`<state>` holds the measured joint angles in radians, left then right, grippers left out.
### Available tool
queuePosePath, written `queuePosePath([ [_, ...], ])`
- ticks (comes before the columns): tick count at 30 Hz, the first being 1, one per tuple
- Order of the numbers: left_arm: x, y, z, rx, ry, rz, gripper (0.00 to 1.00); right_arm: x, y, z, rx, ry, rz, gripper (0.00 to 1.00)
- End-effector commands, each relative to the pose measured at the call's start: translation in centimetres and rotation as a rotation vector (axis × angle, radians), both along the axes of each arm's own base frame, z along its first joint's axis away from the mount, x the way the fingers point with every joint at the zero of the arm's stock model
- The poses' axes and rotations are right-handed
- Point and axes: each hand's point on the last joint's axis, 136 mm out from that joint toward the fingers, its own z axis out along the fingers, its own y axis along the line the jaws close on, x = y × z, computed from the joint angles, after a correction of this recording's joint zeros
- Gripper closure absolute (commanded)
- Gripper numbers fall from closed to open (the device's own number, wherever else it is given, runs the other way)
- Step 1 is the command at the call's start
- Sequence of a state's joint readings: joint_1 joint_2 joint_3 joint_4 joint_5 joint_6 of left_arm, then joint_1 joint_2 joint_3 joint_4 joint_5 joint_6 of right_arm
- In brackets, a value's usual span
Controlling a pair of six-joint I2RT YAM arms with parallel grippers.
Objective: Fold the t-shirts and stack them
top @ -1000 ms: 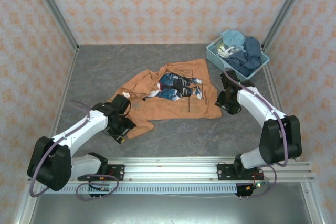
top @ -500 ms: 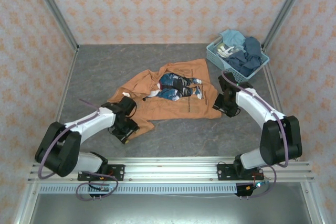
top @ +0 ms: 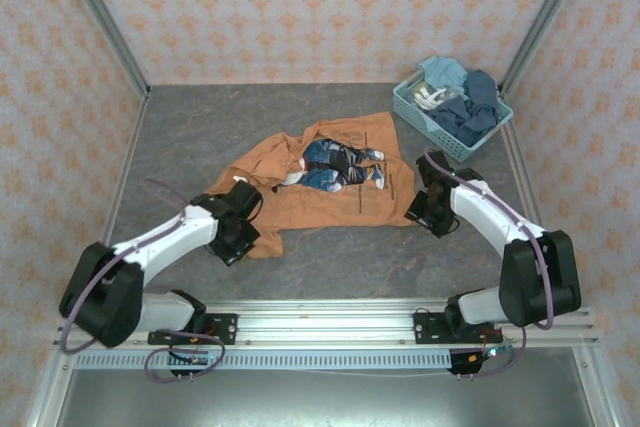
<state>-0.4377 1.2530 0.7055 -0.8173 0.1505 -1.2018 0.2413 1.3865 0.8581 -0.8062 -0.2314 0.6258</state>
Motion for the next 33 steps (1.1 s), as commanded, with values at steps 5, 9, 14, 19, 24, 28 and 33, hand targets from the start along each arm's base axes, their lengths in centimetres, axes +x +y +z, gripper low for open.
queuePosePath([
  [5,-1.9,3.5,1.2,0.105,-0.032,0.050,1.00,0.9,0.9,-2.2,0.063,0.030,-0.097,0.51],
  [9,-2.0,3.6,1.3,0.100,-0.040,0.062,1.00,1.4,0.6,-2.6,0.056,0.036,-0.113,0.52],
  [14,-2.0,3.5,1.2,0.090,-0.044,0.066,1.00,1.8,-0.2,-4.0,0.044,0.059,-0.134,0.55],
  [19,-1.9,3.4,1.2,0.087,-0.050,0.064,1.00,3.7,0.1,-4.9,0.055,0.055,-0.133,0.60],
  [24,-0.7,3.3,2.0,0.088,-0.095,0.063,1.00,5.7,1.0,-5.8,0.088,0.035,-0.146,0.85],
  [28,1.8,4.0,4.3,0.084,-0.178,0.088,1.00,9.1,1.5,-2.5,0.101,-0.073,-0.108,1.00],
  [33,7.1,6.2,11.8,0.090,-0.373,0.146,1.00,14.5,2.7,8.1,0.124,-0.319,-0.013,1.00],
])
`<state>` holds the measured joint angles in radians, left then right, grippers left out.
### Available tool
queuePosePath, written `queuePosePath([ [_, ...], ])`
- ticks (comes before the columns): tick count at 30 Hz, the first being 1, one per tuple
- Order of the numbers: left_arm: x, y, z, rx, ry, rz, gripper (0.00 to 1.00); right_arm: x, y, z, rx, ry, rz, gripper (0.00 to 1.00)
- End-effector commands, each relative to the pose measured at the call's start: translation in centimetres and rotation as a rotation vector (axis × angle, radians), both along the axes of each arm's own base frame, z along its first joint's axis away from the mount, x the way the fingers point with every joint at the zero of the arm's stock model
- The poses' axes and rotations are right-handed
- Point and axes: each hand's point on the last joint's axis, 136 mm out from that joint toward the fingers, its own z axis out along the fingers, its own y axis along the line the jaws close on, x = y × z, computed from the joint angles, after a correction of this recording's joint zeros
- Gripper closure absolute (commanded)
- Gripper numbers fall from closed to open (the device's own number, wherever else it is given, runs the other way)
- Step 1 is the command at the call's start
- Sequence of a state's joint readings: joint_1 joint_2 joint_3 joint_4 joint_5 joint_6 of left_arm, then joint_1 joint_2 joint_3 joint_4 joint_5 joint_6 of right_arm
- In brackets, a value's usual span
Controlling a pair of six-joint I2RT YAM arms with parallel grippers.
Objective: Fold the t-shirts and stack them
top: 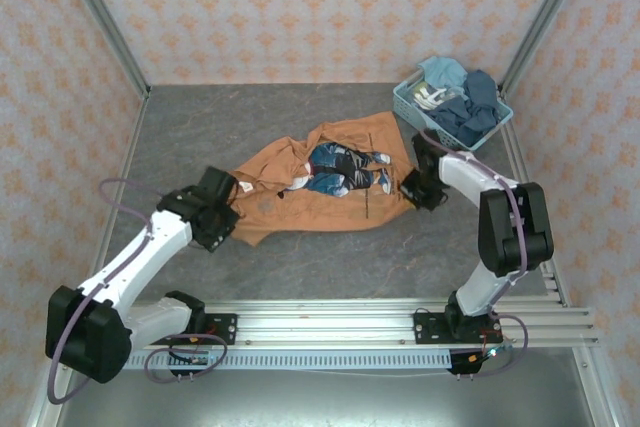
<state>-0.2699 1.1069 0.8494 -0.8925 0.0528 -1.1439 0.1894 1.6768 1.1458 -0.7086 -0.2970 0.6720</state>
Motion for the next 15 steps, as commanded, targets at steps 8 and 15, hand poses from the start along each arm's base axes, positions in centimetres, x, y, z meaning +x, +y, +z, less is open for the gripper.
queuePosePath([
  [8,6.7,5.5,22.2,0.147,-0.567,0.097,1.00,6.8,3.3,24.0,0.144,-0.648,0.161,1.00],
  [15,1.6,8.3,36.1,0.226,-0.974,0.191,1.00,0.9,3.9,35.7,0.265,-1.004,0.245,1.00],
])
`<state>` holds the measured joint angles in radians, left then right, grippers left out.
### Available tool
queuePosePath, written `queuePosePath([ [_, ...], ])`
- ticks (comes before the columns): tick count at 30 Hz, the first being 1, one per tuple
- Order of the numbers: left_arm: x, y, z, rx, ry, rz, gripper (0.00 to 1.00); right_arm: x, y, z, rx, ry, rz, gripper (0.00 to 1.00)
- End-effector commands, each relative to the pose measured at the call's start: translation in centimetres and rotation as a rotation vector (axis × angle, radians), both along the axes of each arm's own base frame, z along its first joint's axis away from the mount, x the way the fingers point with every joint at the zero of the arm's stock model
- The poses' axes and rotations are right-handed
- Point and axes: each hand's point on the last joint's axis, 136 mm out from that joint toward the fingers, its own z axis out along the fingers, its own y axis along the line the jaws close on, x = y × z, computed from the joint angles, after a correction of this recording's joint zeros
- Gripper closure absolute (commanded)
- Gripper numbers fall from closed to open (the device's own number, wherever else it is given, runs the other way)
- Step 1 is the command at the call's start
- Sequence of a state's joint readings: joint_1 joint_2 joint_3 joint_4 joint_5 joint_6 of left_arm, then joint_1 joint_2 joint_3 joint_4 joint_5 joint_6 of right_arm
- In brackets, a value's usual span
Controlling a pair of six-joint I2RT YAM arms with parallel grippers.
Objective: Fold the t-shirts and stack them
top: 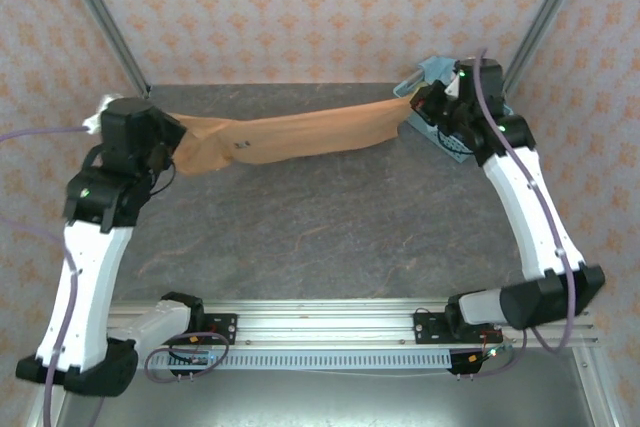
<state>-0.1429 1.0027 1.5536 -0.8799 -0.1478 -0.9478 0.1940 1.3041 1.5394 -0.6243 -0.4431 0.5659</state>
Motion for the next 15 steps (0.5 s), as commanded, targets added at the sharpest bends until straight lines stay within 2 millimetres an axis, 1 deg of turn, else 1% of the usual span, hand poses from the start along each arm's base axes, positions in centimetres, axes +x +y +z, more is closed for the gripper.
queuePosePath([
  [1,-3.9,2.9,7.3,0.087,-0.211,0.114,1.00,-3.1,0.7,6.1,0.052,-0.199,0.073,1.00],
  [2,-4.7,3.2,8.9,0.091,-0.256,0.126,1.00,-4.4,0.6,7.8,0.071,-0.243,0.085,1.00],
  [4,-5.7,3.5,11.3,0.097,-0.318,0.134,1.00,-5.3,0.9,9.6,0.097,-0.278,0.106,1.00],
  [5,-5.7,3.5,12.2,0.099,-0.334,0.133,1.00,-5.3,1.0,10.2,0.113,-0.284,0.111,1.00],
  [7,-5.1,3.2,13.3,0.099,-0.341,0.125,1.00,-5.1,1.4,11.3,0.139,-0.292,0.123,1.00],
  [8,-4.3,3.1,13.5,0.100,-0.333,0.119,1.00,-3.9,1.8,11.1,0.153,-0.276,0.127,1.00],
  [9,-3.5,2.9,13.6,0.100,-0.325,0.115,1.00,-3.3,2.0,11.3,0.168,-0.277,0.132,1.00],
  [10,-2.3,2.7,13.7,0.105,-0.315,0.109,1.00,-2.5,2.3,11.5,0.186,-0.278,0.134,1.00],
  [12,0.1,2.3,13.6,0.125,-0.287,0.098,1.00,-0.3,2.9,11.4,0.230,-0.276,0.132,1.00],
  [15,4.5,2.7,12.4,0.128,-0.224,0.105,1.00,3.7,4.2,10.8,0.282,-0.257,0.153,1.00],
])
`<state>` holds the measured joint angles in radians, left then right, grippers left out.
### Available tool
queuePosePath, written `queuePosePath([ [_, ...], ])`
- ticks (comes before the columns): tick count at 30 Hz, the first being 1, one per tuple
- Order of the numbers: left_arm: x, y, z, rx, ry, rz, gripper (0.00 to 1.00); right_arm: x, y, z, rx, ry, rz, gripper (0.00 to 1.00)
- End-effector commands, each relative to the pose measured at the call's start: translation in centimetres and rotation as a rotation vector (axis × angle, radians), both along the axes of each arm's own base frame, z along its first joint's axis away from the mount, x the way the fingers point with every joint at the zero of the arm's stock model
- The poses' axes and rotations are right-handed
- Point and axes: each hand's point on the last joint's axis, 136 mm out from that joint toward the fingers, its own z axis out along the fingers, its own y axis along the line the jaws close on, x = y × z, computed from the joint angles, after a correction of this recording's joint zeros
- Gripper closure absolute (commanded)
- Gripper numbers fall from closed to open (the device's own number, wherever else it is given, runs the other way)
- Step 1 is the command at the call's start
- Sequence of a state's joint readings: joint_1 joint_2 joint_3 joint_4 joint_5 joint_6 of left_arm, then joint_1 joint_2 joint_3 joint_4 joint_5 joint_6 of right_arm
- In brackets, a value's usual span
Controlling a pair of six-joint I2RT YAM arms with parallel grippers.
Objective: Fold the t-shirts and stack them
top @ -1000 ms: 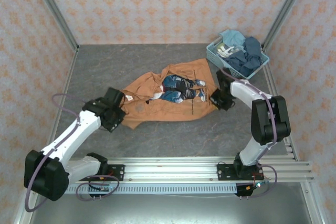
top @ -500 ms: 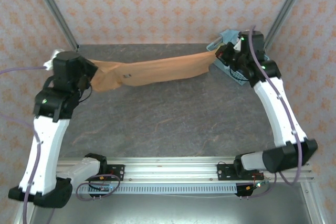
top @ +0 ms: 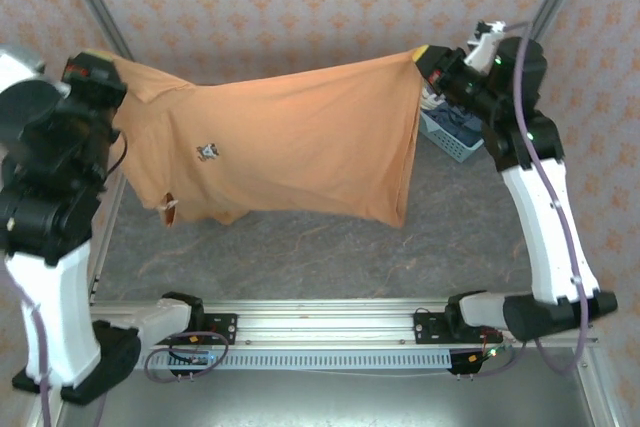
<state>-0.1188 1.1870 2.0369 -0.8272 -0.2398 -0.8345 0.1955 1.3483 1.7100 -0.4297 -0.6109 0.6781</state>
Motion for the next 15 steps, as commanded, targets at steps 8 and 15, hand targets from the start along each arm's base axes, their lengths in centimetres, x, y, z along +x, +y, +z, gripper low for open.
queuePosePath([
  [8,14.8,4.0,-3.7,-0.016,0.101,-0.020,1.00,13.3,3.8,-1.1,0.116,-0.017,0.058,1.00],
  [15,16.4,4.2,3.9,-0.003,-0.117,-0.133,1.00,17.9,2.8,3.3,0.127,-0.119,0.021,1.00],
])
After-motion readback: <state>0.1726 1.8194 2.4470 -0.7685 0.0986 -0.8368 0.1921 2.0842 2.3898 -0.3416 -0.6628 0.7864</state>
